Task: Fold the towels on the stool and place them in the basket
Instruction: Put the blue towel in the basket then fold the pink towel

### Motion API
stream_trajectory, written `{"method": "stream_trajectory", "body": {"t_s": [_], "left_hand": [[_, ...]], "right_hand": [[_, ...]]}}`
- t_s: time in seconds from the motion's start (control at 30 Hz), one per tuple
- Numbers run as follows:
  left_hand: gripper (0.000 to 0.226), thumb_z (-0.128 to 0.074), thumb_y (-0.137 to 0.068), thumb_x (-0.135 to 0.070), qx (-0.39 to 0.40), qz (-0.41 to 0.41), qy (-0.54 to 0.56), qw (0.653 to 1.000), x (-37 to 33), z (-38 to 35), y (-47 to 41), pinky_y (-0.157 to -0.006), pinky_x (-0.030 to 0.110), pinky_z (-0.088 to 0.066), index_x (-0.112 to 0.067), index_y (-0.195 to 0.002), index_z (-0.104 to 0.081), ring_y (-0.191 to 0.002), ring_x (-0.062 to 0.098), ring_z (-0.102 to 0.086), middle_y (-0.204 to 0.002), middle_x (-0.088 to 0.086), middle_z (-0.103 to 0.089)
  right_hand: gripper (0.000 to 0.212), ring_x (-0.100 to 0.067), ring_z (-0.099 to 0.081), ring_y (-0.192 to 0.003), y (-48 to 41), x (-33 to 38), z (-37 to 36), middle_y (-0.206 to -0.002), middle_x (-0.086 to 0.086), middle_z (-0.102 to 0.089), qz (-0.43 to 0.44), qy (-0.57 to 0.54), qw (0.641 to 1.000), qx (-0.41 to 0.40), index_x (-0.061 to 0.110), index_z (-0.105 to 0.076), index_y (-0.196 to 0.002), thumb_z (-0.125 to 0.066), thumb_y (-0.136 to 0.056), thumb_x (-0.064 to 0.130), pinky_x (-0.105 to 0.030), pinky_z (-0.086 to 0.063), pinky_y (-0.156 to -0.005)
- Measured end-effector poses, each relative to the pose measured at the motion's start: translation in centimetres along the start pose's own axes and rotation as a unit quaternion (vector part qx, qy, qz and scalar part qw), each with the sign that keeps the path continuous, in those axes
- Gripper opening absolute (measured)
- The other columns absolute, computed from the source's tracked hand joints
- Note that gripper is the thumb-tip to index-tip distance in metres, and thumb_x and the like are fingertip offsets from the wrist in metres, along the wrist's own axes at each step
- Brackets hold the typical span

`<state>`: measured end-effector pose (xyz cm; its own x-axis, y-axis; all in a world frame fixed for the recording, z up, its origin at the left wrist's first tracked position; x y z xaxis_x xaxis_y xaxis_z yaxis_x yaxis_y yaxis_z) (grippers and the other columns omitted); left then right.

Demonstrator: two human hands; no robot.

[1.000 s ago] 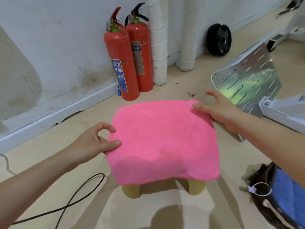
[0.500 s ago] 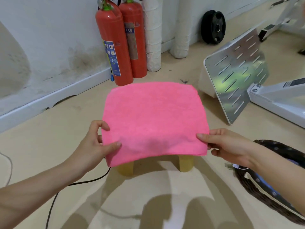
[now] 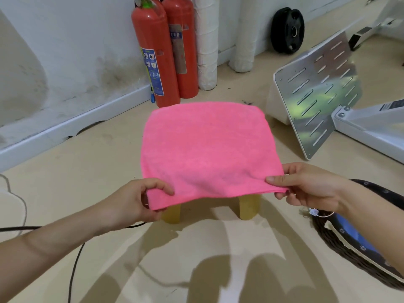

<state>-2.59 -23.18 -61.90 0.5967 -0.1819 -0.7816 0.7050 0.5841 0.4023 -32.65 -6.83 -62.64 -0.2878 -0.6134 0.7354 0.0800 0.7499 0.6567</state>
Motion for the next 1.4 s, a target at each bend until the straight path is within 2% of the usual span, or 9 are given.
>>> {"method": "stream_trajectory", "body": {"t_s": [0.1, 0.27, 0.33, 0.5, 0.67, 0.8, 0.9, 1.27, 1.4], "left_hand": [[0.060, -0.062, -0.074, 0.018, -0.033, -0.052, -0.089, 0.994, -0.9, 1.3, 0.1, -0.074, 0.030, -0.055, -0.040, -0.090, -0.064, -0.079, 0.019, -0.069, -0.084, -0.001, -0.071], [0.044, -0.063, -0.083, 0.006, -0.111, -0.158, -0.192, 0.962, -4.4, 3.8, 0.5, -0.073, 0.024, -0.052, -0.038, -0.090, -0.055, -0.068, 0.011, -0.064, -0.079, -0.009, -0.072], [0.036, -0.067, -0.082, 0.003, -0.138, -0.180, -0.162, 0.960, -5.8, 4.5, 0.6, -0.067, 0.010, -0.047, -0.032, -0.082, -0.064, -0.063, 0.003, -0.063, -0.073, -0.012, -0.072], [0.013, -0.073, -0.072, -0.023, -0.202, -0.278, -0.226, 0.911, -9.1, 5.5, 0.9, -0.073, 0.014, -0.044, -0.031, -0.082, -0.074, -0.084, 0.006, -0.059, -0.086, -0.013, -0.064], [0.016, -0.064, -0.074, -0.020, -0.121, -0.247, -0.048, 0.960, -11.5, 4.9, -0.5, -0.088, 0.031, -0.050, -0.026, -0.087, -0.072, -0.092, 0.021, -0.065, -0.093, -0.001, -0.072], [0.014, -0.076, -0.078, -0.014, -0.098, -0.249, -0.004, 0.963, -12.7, 3.8, -1.3, -0.075, 0.013, -0.047, -0.019, -0.091, -0.076, -0.080, -0.002, -0.063, -0.087, -0.009, -0.073], [0.020, -0.075, -0.067, -0.022, -0.108, -0.231, 0.070, 0.964, -13.1, 3.7, -1.6, -0.074, 0.021, -0.050, -0.012, -0.084, -0.075, -0.074, 0.003, -0.061, -0.077, -0.003, -0.071], [0.017, -0.073, -0.065, -0.008, -0.139, -0.248, 0.151, 0.947, -13.6, 3.4, -1.5, -0.077, 0.017, -0.052, -0.008, -0.082, -0.072, -0.077, 0.006, -0.066, -0.078, 0.000, -0.073], [0.031, -0.075, -0.070, -0.011, -0.159, -0.253, 0.113, 0.948, -13.6, 3.8, -1.4, -0.078, 0.020, -0.050, -0.023, -0.098, -0.071, -0.076, 0.006, -0.063, -0.077, -0.001, -0.067]], "right_hand": [[0.037, -0.006, -0.049, -0.045, 0.7, 1.1, 0.0, -0.063, -0.003, -0.057, 0.003, 0.013, 1.000, -0.018, 0.008, -0.071, -0.079, -0.089, -0.049, 0.020, -0.013, -0.036, -0.034], [0.010, -0.013, -0.053, -0.056, 1.8, 4.4, -0.1, -0.070, -0.009, -0.056, 0.074, -0.030, 0.989, -0.121, 0.011, -0.061, -0.078, -0.070, -0.076, 0.007, -0.016, -0.040, -0.037], [0.010, -0.017, -0.057, -0.060, 2.1, 5.2, -0.5, -0.072, -0.009, -0.057, 0.088, -0.075, 0.983, -0.143, 0.013, -0.058, -0.079, -0.061, -0.084, 0.004, -0.018, -0.045, -0.038], [0.014, -0.011, -0.056, -0.052, 2.6, 8.0, -2.7, -0.072, -0.007, -0.052, 0.168, -0.062, 0.970, -0.167, 0.008, -0.056, -0.086, -0.056, -0.086, -0.006, -0.023, -0.055, -0.045], [0.016, -0.017, -0.055, -0.064, 3.6, 13.8, -7.1, -0.076, -0.010, -0.052, 0.281, 0.016, 0.950, -0.135, 0.001, -0.061, -0.084, -0.056, -0.084, -0.014, -0.024, -0.059, -0.062], [0.005, -0.023, -0.049, -0.068, 2.3, 13.2, -10.8, -0.076, -0.013, -0.046, 0.290, 0.065, 0.951, -0.084, -0.013, -0.056, -0.087, -0.058, -0.087, -0.008, -0.025, -0.058, -0.061], [0.027, -0.025, -0.051, -0.072, 1.0, 11.2, -11.5, -0.084, -0.010, -0.046, 0.285, 0.086, 0.952, -0.068, -0.026, -0.046, -0.098, -0.057, -0.090, -0.002, -0.024, -0.057, -0.061], [0.017, -0.025, -0.066, -0.073, 1.6, 11.0, -12.4, -0.077, -0.015, -0.068, 0.308, 0.078, 0.944, -0.086, 0.005, -0.068, -0.091, -0.070, -0.079, -0.006, -0.038, -0.060, -0.077], [0.020, -0.022, -0.067, -0.069, 1.9, 11.0, -12.6, -0.076, -0.014, -0.069, 0.317, 0.102, 0.939, -0.087, 0.014, -0.071, -0.080, -0.065, -0.083, -0.005, -0.041, -0.059, -0.079]]}}
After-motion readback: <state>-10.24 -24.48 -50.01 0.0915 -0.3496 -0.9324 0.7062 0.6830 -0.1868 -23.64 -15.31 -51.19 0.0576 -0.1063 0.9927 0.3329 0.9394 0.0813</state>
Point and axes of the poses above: each hand's wrist, its own y-axis away from the middle knuckle, its own z-axis out of the back of the hand, x = y × z, the point moved 4 cm from there along -y, towards the middle knuckle
